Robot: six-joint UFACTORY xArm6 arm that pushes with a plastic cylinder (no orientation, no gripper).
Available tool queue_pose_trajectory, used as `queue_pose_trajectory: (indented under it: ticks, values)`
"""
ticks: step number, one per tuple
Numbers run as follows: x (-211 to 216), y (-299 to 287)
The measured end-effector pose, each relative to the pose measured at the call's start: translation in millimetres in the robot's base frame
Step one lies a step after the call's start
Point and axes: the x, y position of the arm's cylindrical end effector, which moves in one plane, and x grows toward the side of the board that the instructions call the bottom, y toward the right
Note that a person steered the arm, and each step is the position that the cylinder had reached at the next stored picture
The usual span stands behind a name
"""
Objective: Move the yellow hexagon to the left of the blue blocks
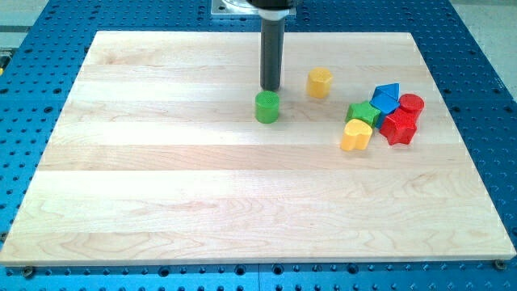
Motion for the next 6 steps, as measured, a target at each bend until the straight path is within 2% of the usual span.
queue_pose_trajectory:
  ticks: [1,2,3,4,5,6]
  values:
    - [4.3,92.0]
    - [8.2,127.9]
    - [23.2,139.3]
    - [54.3,109.5]
    - [16.7,136.8]
    - [1.4,231.3]
